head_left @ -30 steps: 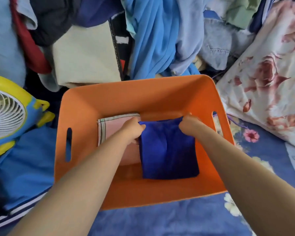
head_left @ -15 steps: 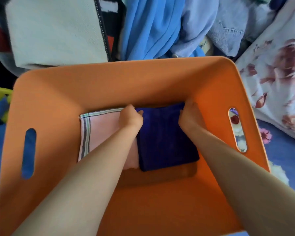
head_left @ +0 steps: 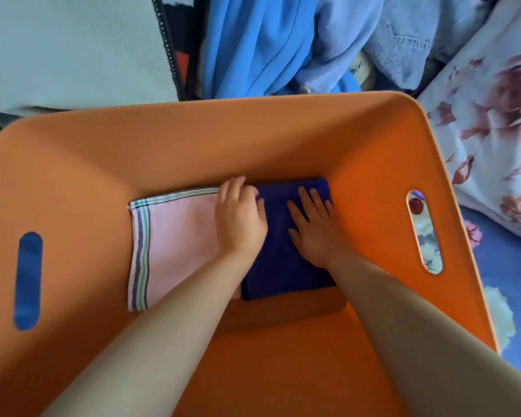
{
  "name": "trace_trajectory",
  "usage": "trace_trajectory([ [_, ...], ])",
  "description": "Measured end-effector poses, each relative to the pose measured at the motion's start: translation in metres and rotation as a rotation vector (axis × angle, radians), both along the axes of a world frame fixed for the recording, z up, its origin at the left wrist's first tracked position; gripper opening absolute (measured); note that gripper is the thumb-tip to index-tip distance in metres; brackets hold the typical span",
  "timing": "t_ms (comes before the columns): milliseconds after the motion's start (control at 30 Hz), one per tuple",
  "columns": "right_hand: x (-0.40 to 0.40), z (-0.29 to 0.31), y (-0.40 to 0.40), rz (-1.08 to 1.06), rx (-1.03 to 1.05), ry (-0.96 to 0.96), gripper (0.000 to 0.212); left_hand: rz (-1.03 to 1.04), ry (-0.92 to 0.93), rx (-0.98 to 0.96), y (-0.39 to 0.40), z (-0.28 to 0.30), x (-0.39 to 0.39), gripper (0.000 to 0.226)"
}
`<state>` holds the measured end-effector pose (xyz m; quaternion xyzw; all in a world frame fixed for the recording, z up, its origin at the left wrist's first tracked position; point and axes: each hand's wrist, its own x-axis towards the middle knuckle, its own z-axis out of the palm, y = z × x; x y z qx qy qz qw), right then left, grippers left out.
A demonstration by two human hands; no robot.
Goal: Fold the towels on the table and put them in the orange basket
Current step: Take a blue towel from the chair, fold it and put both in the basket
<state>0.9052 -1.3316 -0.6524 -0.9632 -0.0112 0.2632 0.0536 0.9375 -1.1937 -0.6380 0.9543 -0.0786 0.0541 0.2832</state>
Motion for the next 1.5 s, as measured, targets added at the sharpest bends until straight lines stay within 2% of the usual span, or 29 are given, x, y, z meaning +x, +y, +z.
trace_trajectory([
  [67,-0.002,-0.004,0.000,-0.015,0.001,-0.013,0.057,-0.252,-0.152,0.177,0.004,-0.010,-0.010,0.016],
  [100,-0.002,-0.006,0.000,-0.021,0.006,-0.012,0.057,-0.358,-0.119,0.282,0.007,-0.014,-0.013,0.024],
  [167,0.000,-0.008,0.000,-0.024,0.007,0.007,0.057,-0.437,0.153,0.450,0.011,-0.021,-0.017,0.049],
  [233,0.001,-0.008,0.000,-0.019,-0.003,0.031,0.057,-0.404,0.337,0.583,0.015,-0.029,-0.014,0.058],
  [267,0.001,-0.006,0.000,-0.011,-0.008,0.051,0.057,-0.390,0.371,0.625,0.014,-0.031,-0.013,0.060],
  [500,0.003,0.022,0.001,0.058,-0.073,0.231,0.059,-0.406,0.499,0.706,0.009,-0.009,-0.007,0.064],
  [600,-0.009,0.047,0.002,0.039,-0.027,0.193,0.059,-0.374,0.531,0.653,0.011,0.017,-0.011,0.067],
  [700,-0.024,0.079,-0.001,-0.001,0.033,0.083,0.055,-0.345,0.454,0.626,0.014,0.055,-0.022,0.048],
  [800,-0.038,0.113,-0.004,-0.027,0.094,-0.063,0.043,-0.318,0.389,0.639,0.017,0.095,-0.033,0.029],
  [900,-0.056,0.149,-0.007,-0.033,0.104,-0.197,0.032,-0.291,0.348,0.657,0.020,0.133,-0.048,0.029],
  [1100,-0.106,0.220,-0.012,-0.029,0.135,-0.399,0.026,-0.216,0.295,0.645,0.018,0.209,-0.107,0.032],
  [1300,-0.198,0.283,-0.014,-0.072,0.241,-0.489,0.034,-0.273,0.203,0.603,0.007,0.276,-0.202,0.028],
  [1500,-0.301,0.346,-0.022,-0.152,0.202,-0.659,0.035,-0.336,0.040,0.645,-0.001,0.341,-0.276,0.028],
])
